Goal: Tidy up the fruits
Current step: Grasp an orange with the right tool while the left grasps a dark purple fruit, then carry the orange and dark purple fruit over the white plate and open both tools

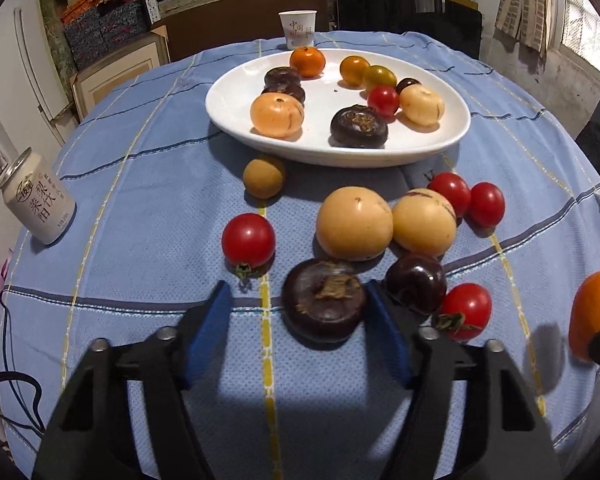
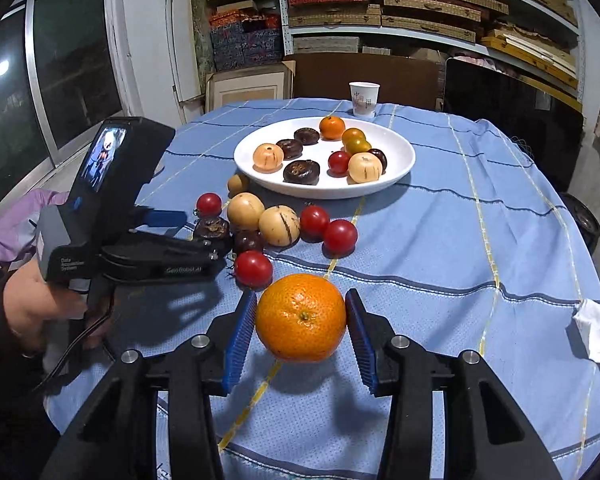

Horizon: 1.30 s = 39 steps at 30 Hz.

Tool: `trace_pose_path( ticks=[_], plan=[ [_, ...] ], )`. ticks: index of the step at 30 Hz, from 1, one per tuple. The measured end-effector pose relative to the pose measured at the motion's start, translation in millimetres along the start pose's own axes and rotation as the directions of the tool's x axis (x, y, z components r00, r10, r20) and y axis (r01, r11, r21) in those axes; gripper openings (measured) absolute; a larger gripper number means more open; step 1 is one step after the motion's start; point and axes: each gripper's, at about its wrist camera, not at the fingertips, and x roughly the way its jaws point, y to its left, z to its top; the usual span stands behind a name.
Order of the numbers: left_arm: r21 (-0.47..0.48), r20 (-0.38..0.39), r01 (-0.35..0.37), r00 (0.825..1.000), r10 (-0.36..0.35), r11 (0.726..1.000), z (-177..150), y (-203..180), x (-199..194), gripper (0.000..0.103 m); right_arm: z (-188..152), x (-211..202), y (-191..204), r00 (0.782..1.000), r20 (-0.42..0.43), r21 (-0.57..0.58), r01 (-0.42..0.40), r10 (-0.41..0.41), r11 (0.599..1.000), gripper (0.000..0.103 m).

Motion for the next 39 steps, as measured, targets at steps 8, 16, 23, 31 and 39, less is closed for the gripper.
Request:
trace_pose_path(
  ticks=[8, 16, 23, 31, 39],
  plan=[
    [-0.014, 0.018, 0.051, 0.999, -0.051, 0.999, -9, 6, -22, 0.040, 2, -5, -3, 1.000, 0.025, 0.005, -0.011, 0.011, 1.000, 0.046],
    [-0.017, 0.105, 0.130, 0.986, -0.128, 0.991, -10, 15, -84, 0.040, 9, -15, -16, 0.998, 0.051, 0.016, 0.027, -0.028, 1.000, 0.046],
    [-0.010, 0.196, 0.128, 0.973, -0.124, 0.992, 24, 22, -119, 0.040, 41, -28, -26, 0.991, 0.118, -0.003, 0.059, -0.059, 0.998, 0.046],
    [-0.053, 0.206, 0.131, 0.971, -0.117, 0.990, 94, 27, -97, 0.040, 113, -18, -28, 0.981, 0.181, -0.092, 0.092, -0.074, 0.992, 0.046],
    [-0.105, 0.143, 0.089, 0.987, -0.074, 0.990, 159, 27, -29, 0.040, 172, 45, -34, 0.980, 0.171, -0.140, 0.129, -0.104, 0.982, 0.046]
  ],
)
